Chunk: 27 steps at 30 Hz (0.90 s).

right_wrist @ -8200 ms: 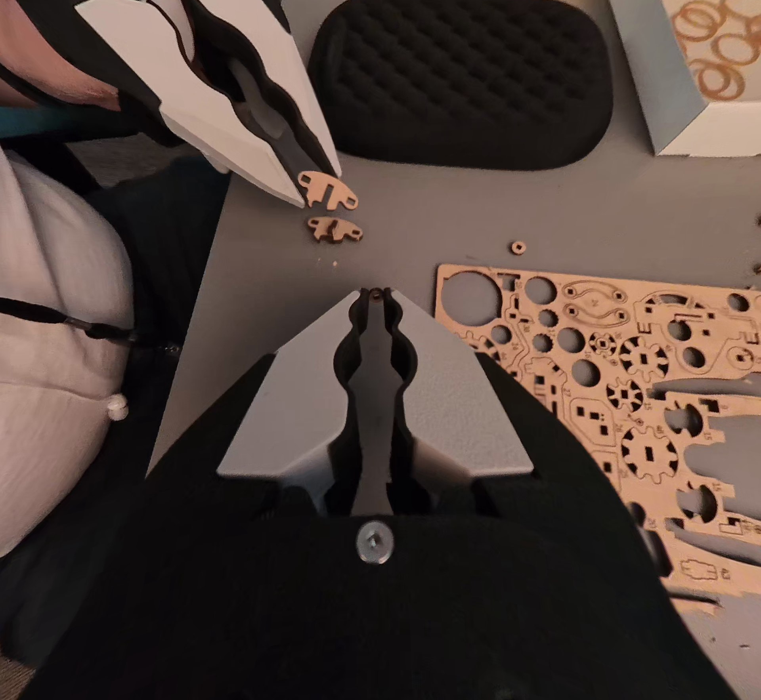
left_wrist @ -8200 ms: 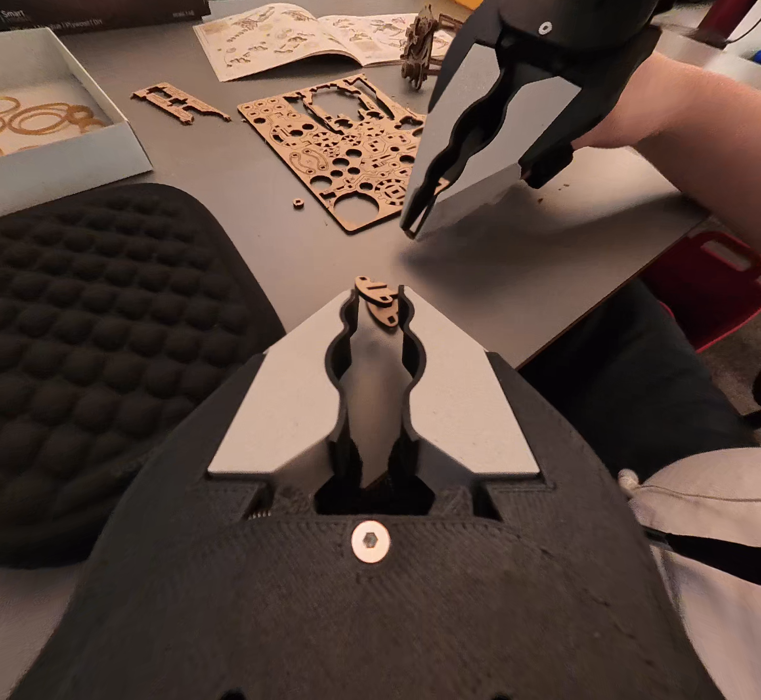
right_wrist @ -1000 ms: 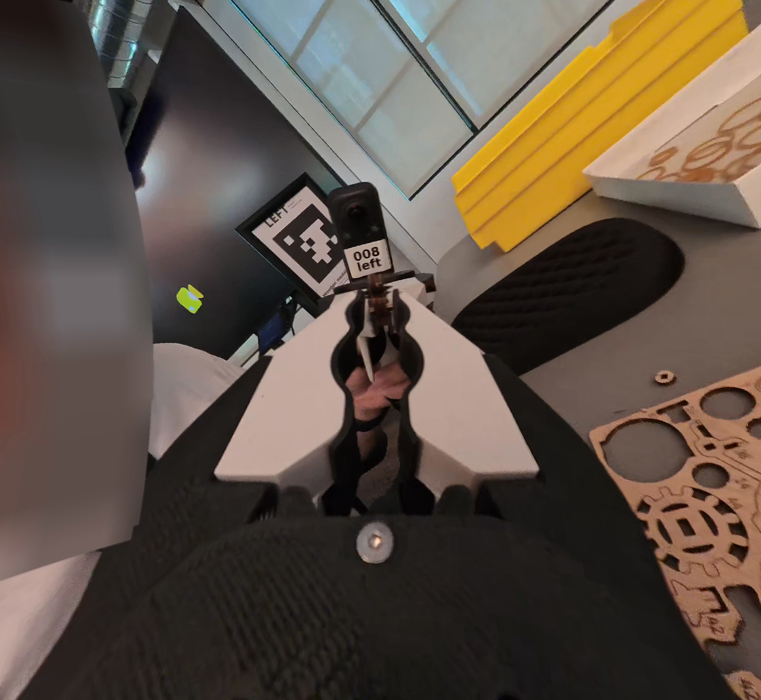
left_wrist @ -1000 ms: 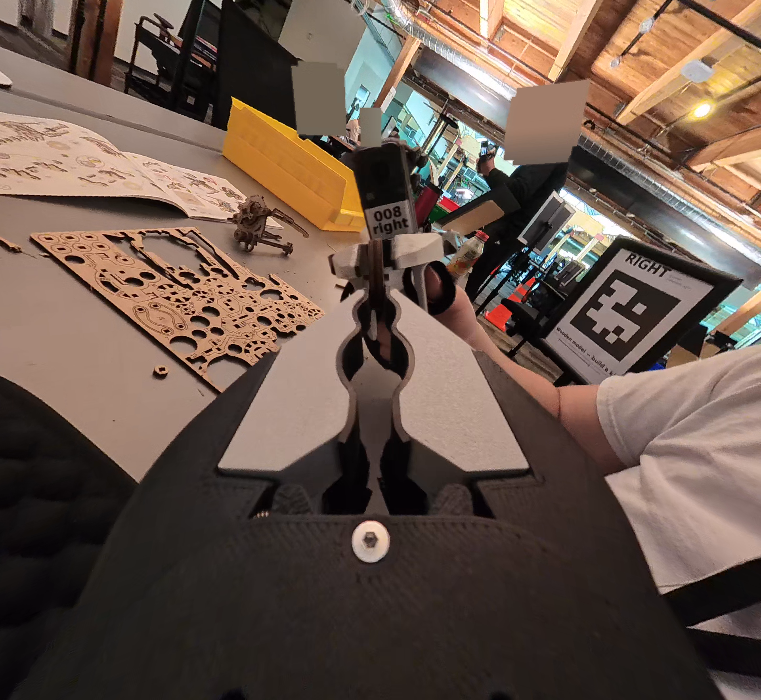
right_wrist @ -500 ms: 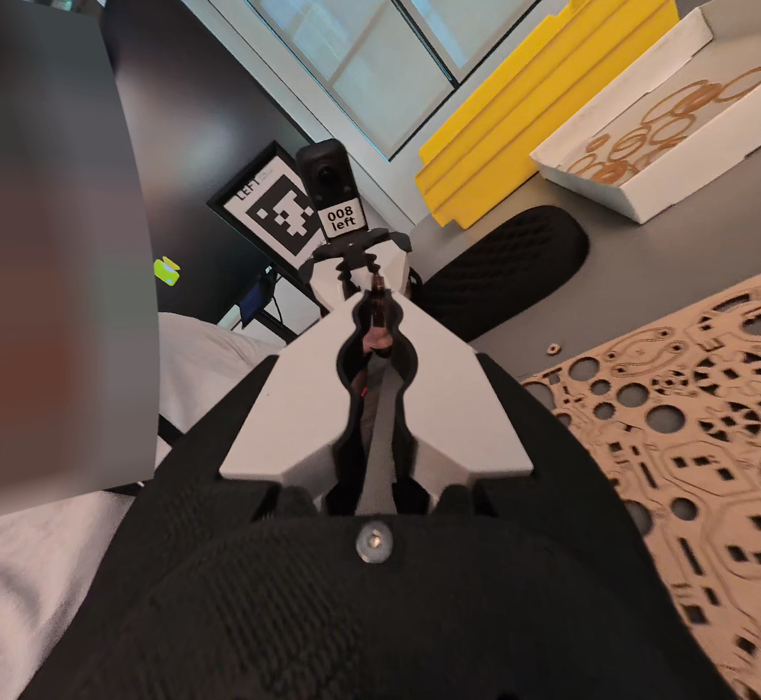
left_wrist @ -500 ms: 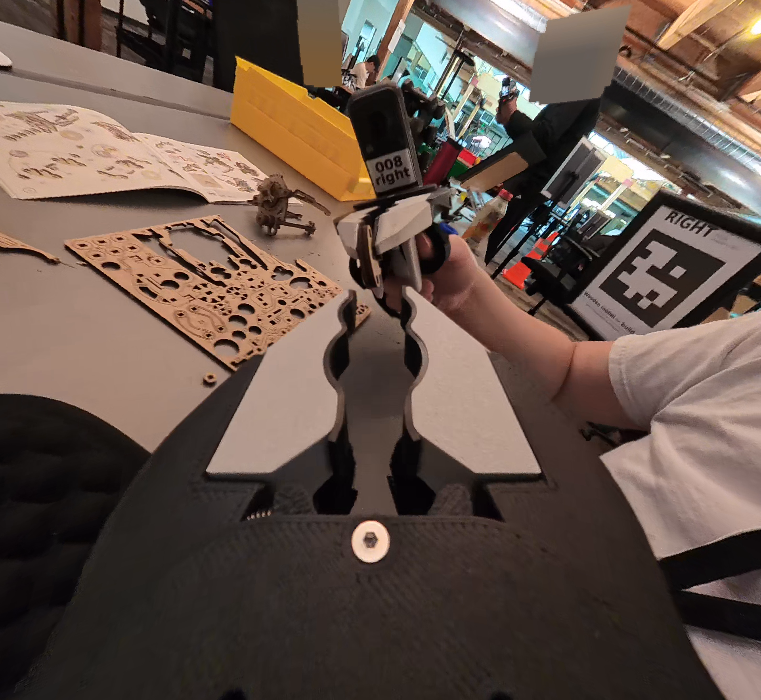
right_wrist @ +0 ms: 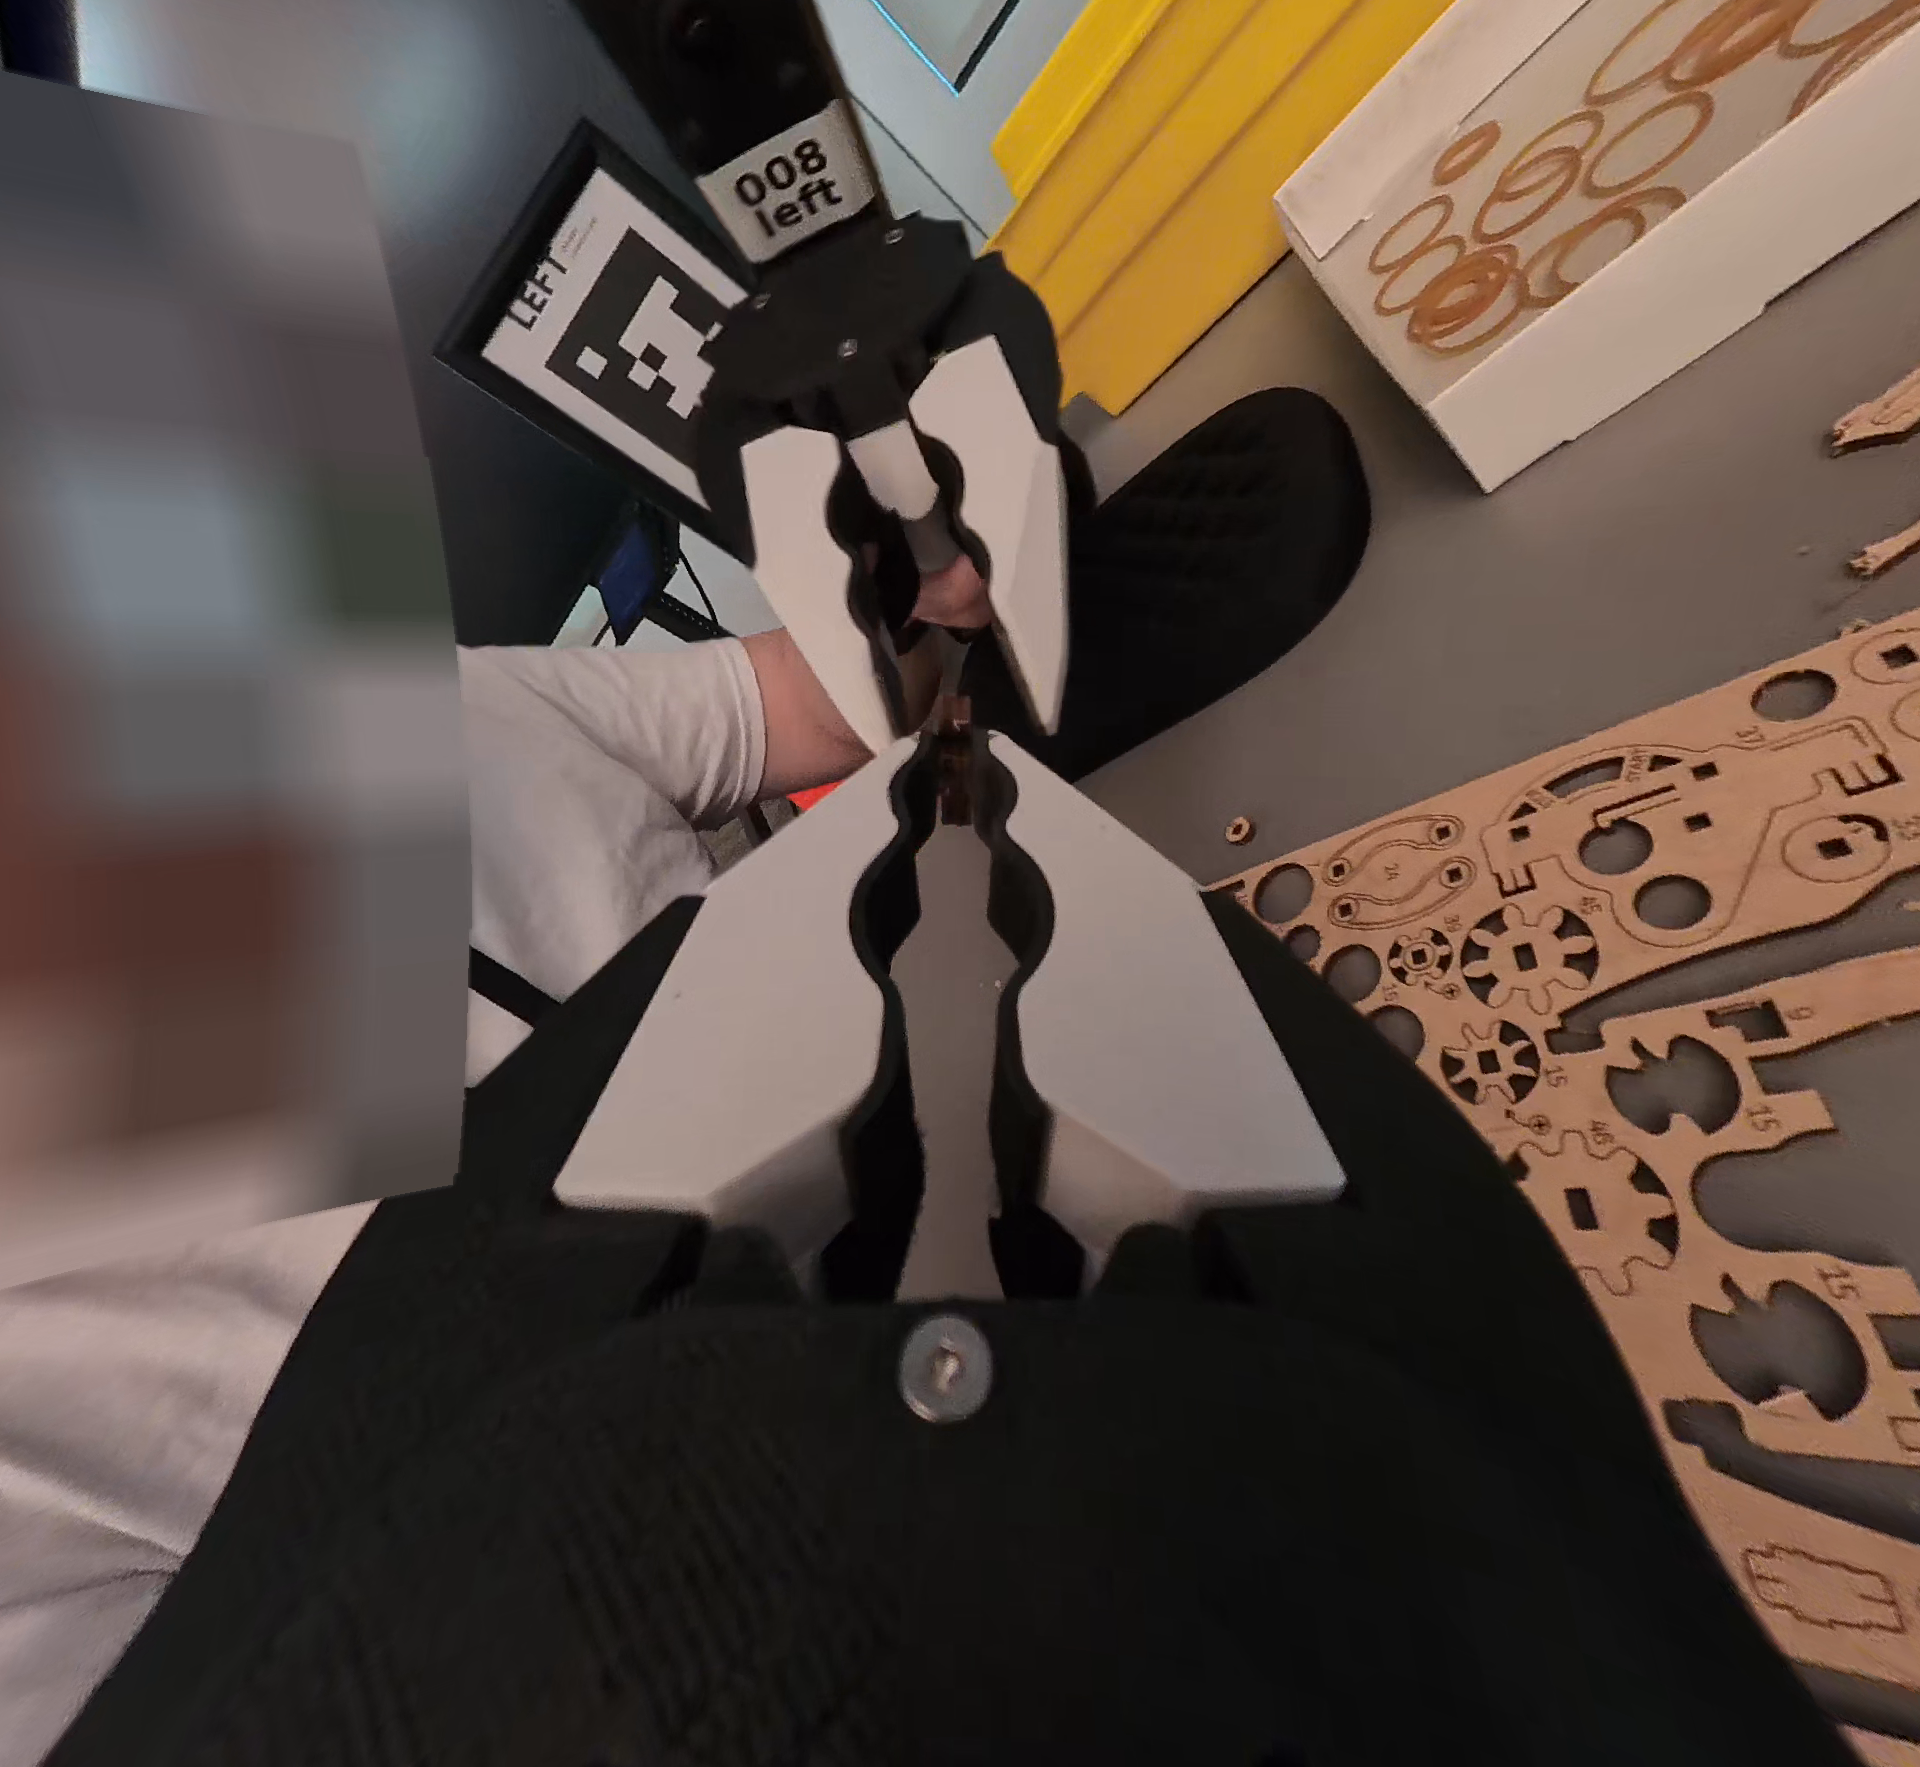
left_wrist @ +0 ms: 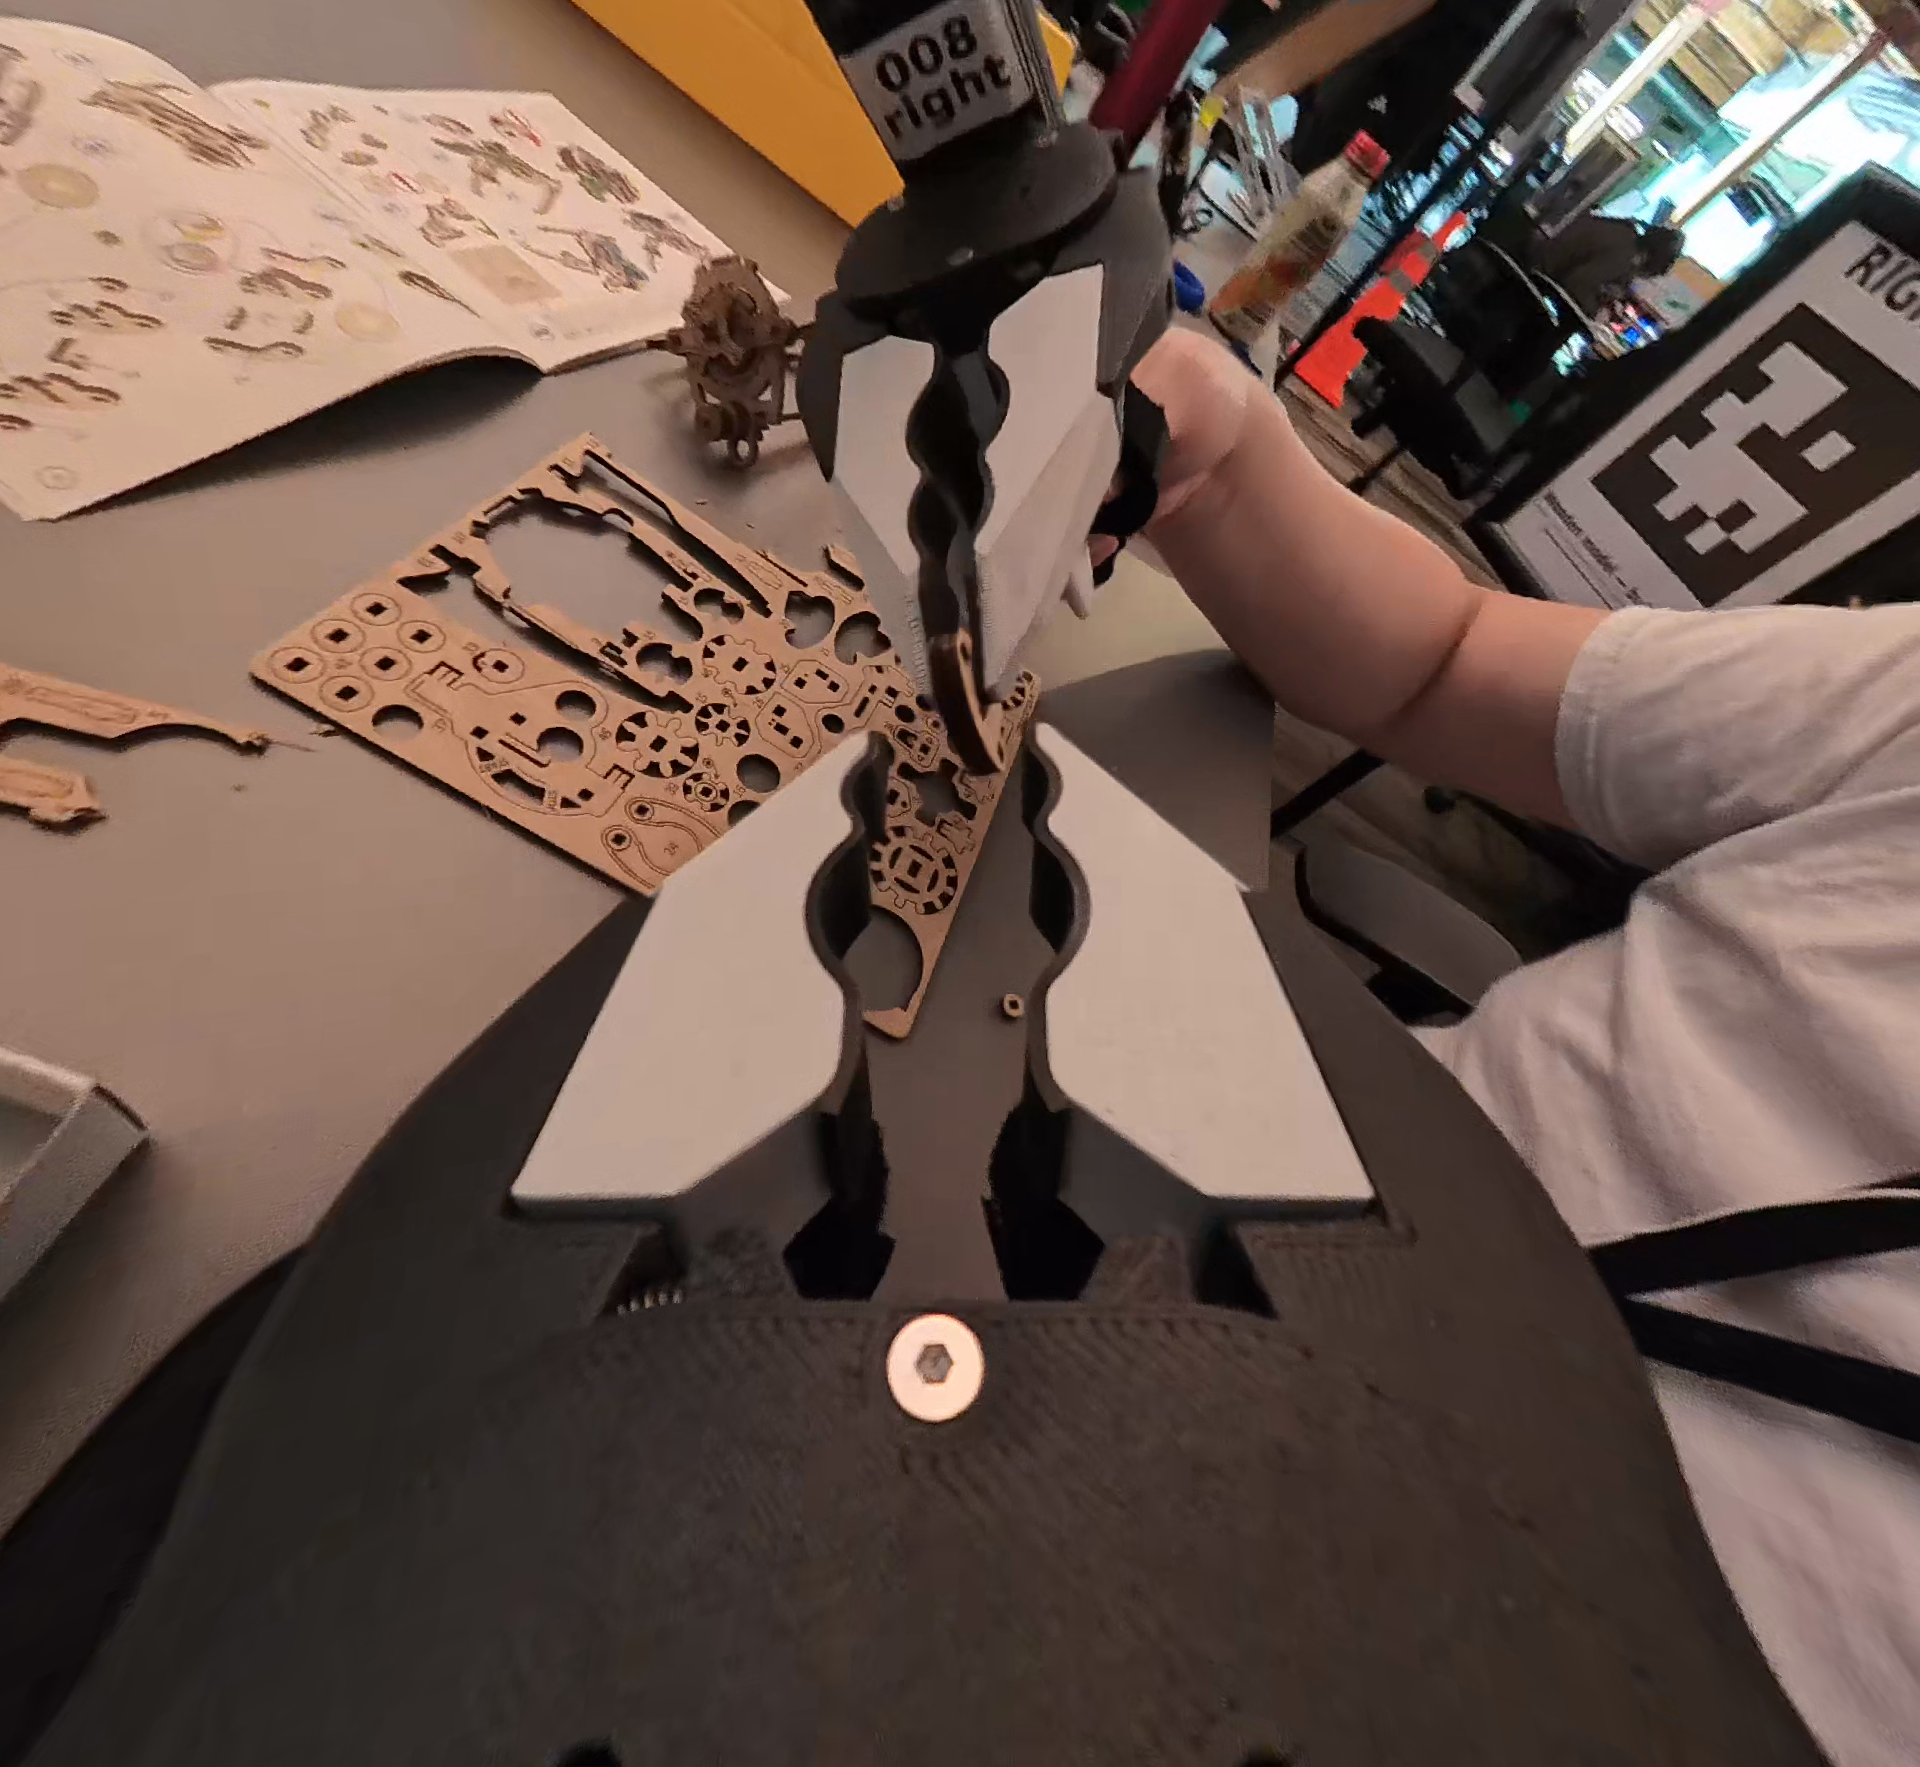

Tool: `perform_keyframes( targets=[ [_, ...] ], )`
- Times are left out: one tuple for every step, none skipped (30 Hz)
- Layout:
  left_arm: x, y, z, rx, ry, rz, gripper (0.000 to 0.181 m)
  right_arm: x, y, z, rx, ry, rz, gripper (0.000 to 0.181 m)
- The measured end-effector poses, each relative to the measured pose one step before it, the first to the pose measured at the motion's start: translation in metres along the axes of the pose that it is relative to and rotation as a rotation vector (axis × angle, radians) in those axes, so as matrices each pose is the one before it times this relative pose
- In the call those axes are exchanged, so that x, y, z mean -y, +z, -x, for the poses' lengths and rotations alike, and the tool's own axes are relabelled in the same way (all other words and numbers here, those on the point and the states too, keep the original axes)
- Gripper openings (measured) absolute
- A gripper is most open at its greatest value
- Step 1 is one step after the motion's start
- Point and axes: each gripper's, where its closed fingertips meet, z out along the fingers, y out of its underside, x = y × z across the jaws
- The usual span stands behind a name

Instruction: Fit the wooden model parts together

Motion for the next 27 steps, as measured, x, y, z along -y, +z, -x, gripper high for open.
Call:
perform_keyframes(
  targets=[
    [-0.00182, 0.00295, 0.00083, -0.0223, 0.0001, 0.0256, 0.022, 0.00068, -0.00085, 0.00051, 0.0105, -0.0036, 0.0012, 0.004],
    [-0.00231, 0.00336, -0.00097, -0.0302, 0.0015, 0.0250, 0.020, 0.00028, -0.00083, -0.00073, 0.0043, -0.0002, 0.0002, 0.004],
    [-0.00201, 0.00355, -0.00123, -0.0298, -0.0019, 0.0198, 0.016, -0.00019, -0.00066, -0.00196, -0.0011, 0.0004, -0.0009, 0.004],
    [-0.00096, 0.00333, -0.00105, -0.0265, -0.0028, 0.0131, 0.009, -0.00087, -0.00038, -0.00135, 0.0059, 0.0002, 0.0021, 0.004],
    [-0.00014, 0.00254, -0.00005, -0.0179, 0.0002, 0.0069, 0.007, -0.00087, -0.00045, -0.00024, 0.0130, 0.0007, 0.0025, 0.004],
    [0.00073, 0.00103, 0.00230, -0.0013, 0.0009, 0.0018, 0.005, 0.00062, -0.00128, -0.00101, 0.0071, -0.0014, -0.0058, 0.005],
    [0.00276, -0.00012, 0.00312, 0.0047, -0.0031, -0.0117, 0.005, 0.00316, -0.00209, -0.00186, -0.0035, -0.0122, -0.0206, 0.005],
    [0.00480, -0.00098, 0.00197, -0.0035, -0.0103, -0.0256, 0.004, 0.00553, -0.00244, 0.00030, 0.0008, -0.0347, -0.0326, 0.005],
    [0.00571, -0.00140, 0.00143, -0.0110, -0.0215, -0.0319, 0.004, 0.00795, -0.00378, 0.00036, -0.0091, -0.0470, -0.0487, 0.006],
    [0.00620, -0.00155, 0.00199, -0.0108, -0.0302, -0.0393, 0.004, 0.01041, -0.00514, -0.00124, -0.0280, -0.0407, -0.0645, 0.013],
    [0.00644, -0.00130, 0.00198, -0.0118, -0.0301, -0.0484, 0.004, 0.01022, -0.00597, -0.00041, -0.0259, -0.0314, -0.0641, 0.018],
    [0.00627, -0.00102, 0.00179, -0.0114, -0.0283, -0.0504, 0.004, 0.00858, -0.00600, 0.00028, -0.0163, -0.0297, -0.0573, 0.019],
    [0.00574, -0.00085, 0.00241, -0.0044, -0.0240, -0.0462, 0.004, 0.00712, -0.00572, -0.00228, -0.0247, -0.0207, -0.0567, 0.019],
    [0.00408, -0.00026, 0.00176, -0.0018, -0.0119, -0.0346, 0.004, 0.00522, -0.00489, -0.00458, -0.0319, -0.0074, -0.0531, 0.019],
    [0.00274, 0.00039, 0.00137, 0.0016, -0.0035, -0.0244, 0.004, 0.00248, -0.00320, -0.00376, -0.0216, 0.0097, -0.0361, 0.018],
    [0.00207, 0.00083, 0.00100, 0.0045, 0.0026, -0.0206, 0.004, 0.00007, -0.00125, -0.00149, -0.0024, 0.0255, -0.0170, 0.018],
    [0.00154, 0.00098, 0.00040, 0.0050, 0.0072, -0.0199, 0.004, -0.00112, 0.00065, -0.00071, 0.0060, 0.0386, -0.0068, 0.018],
    [0.00189, 0.00063, -0.00020, 0.0033, 0.0076, -0.0222, 0.004, -0.00210, 0.00240, 0.00215, 0.0240, 0.0371, 0.0007, 0.018],
    [0.00168, 0.00024, -0.00102, 0.0004, 0.0046, -0.0208, 0.004, -0.00257, 0.00359, 0.00400, 0.0327, 0.0305, 0.0024, 0.018],
    [0.00181, -0.00032, -0.00204, -0.0041, 0.0009, -0.0168, 0.004, -0.00383, 0.00398, 0.00191, 0.0177, 0.0271, 0.0090, 0.017],
    [0.00233, -0.00072, -0.00200, -0.0034, 0.0003, -0.0158, 0.004, -0.00430, 0.00353, -0.00063, -0.0027, 0.0158, 0.0141, 0.016],
    [0.00178, -0.00064, -0.00052, 0.0051, 0.0028, -0.0082, 0.004, -0.00287, 0.00312, 0.00048, 0.0006, -0.0040, 0.0054, 0.016],
    [0.00166, -0.00069, -0.00020, 0.0044, 0.0054, -0.0077, 0.004, -0.00206, 0.00235, 0.00092, 0.0026, -0.0060, 0.0044, 0.016],
    [0.00082, -0.00032, -0.00135, -0.0050, 0.0039, -0.0048, 0.004, 0.00079, 0.00074, 0.00014, -0.0012, -0.0015, -0.0090, 0.014],
    [-0.00042, 0.00035, -0.00118, -0.0059, 0.0024, 0.0008, 0.004, 0.00190, -0.00066, 0.00044, 0.0021, 0.0042, -0.0155, 0.012],
    [-0.00119, 0.00058, -0.00091, -0.0041, 0.0000, 0.0027, 0.004, -0.00010, -0.00034, 0.00094, 0.0061, 0.0066, -0.0028, 0.011],
    [-0.00038, 0.00041, -0.00101, -0.0052, -0.0010, -0.0049, 0.004, -0.00215, 0.00002, -0.00077, -0.0033, 0.0065, 0.0111, 0.011]
  ],
)
